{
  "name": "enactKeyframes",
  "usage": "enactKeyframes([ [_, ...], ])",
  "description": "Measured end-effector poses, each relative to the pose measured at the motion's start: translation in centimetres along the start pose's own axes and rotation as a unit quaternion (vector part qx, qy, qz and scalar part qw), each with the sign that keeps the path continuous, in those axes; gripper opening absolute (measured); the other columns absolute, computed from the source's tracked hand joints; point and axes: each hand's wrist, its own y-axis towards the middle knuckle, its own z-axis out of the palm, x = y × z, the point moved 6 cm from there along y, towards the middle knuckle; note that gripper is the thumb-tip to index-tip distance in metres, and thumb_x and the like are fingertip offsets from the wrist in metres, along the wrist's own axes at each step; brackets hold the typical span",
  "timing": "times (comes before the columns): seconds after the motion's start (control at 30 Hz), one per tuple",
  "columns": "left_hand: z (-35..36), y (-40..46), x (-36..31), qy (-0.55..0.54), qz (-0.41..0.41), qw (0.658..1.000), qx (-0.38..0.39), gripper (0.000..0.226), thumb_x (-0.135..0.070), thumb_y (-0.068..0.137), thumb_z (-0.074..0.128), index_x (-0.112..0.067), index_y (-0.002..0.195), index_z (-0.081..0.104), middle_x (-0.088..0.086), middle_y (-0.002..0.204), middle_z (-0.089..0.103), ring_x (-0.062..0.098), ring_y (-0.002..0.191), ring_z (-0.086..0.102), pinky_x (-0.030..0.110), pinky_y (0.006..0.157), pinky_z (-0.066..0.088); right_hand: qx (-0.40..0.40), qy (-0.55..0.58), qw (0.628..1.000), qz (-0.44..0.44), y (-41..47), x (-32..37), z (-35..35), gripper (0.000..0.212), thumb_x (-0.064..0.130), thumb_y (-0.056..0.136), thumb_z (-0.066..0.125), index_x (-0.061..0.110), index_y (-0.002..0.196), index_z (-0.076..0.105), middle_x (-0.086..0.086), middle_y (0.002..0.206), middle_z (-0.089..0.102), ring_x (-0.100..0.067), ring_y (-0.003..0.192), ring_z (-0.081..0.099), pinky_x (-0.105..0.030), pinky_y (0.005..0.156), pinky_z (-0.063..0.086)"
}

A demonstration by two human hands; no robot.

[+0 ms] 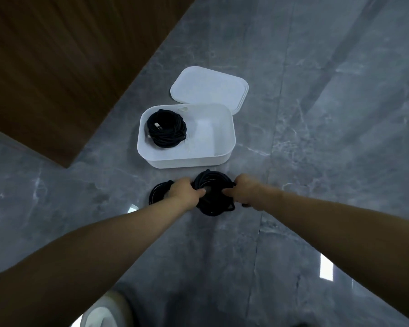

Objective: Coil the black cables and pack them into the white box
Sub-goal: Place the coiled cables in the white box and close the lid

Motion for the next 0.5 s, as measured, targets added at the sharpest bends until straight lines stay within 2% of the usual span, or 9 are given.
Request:
enactKeyframes([
  [0.07,0.1,0.2,0.4,-0.062,-0.022,0.998,-0.009,0.041,-0.024,0.084,0.07,-0.005,0.119,0.059,0.012,0.116,0.064,0.028,0.102,0.061,0.036,0.087,0.051,-0.004,0.09,0.996,0.025,0.4,-0.7,0.5,0.032,0.021,0.09,0.061,-0.002,0.112,0.056,-0.017,0.1,0.059,-0.026,0.086,0.056,-0.036,0.078,0.054],
  [0.17,0.1,0.0,0.8,-0.132,-0.055,0.99,-0.004,0.058,-0.017,0.077,0.078,-0.004,0.128,0.054,0.011,0.123,0.06,0.027,0.108,0.059,0.03,0.086,0.049,-0.034,0.127,0.991,0.029,0.5,-1.1,-0.2,0.03,0.014,0.085,0.067,-0.007,0.106,0.06,-0.022,0.1,0.064,-0.033,0.089,0.064,-0.043,0.083,0.056],
  [0.27,0.1,0.2,-0.1,-0.181,-0.052,0.982,0.007,0.048,-0.017,0.067,0.084,-0.005,0.11,0.066,0.012,0.11,0.068,0.028,0.101,0.064,0.038,0.091,0.053,-0.069,0.101,0.992,0.015,0.0,-0.7,-2.1,0.031,0.015,0.083,0.069,-0.008,0.103,0.062,-0.024,0.101,0.066,-0.036,0.093,0.066,-0.046,0.083,0.056],
  [0.4,-0.6,0.1,-3.4,-0.229,-0.018,0.973,0.016,0.039,-0.016,0.064,0.086,-0.006,0.097,0.067,0.009,0.096,0.069,0.022,0.085,0.061,0.029,0.078,0.049,-0.115,0.086,0.99,0.0,-0.9,0.0,-6.0,0.03,0.015,0.082,0.068,-0.009,0.099,0.063,-0.022,0.096,0.069,-0.034,0.087,0.069,-0.044,0.078,0.058],
  [0.5,-1.6,-0.1,-6.6,-0.27,0.006,0.963,0.017,0.029,-0.016,0.061,0.088,-0.011,0.077,0.064,0.006,0.082,0.068,0.021,0.08,0.062,0.03,0.083,0.053,-0.142,0.061,0.988,-0.006,-1.6,0.6,-9.0,0.032,0.02,0.081,0.067,-0.008,0.097,0.063,-0.02,0.095,0.068,-0.032,0.087,0.068,-0.04,0.078,0.058],
])
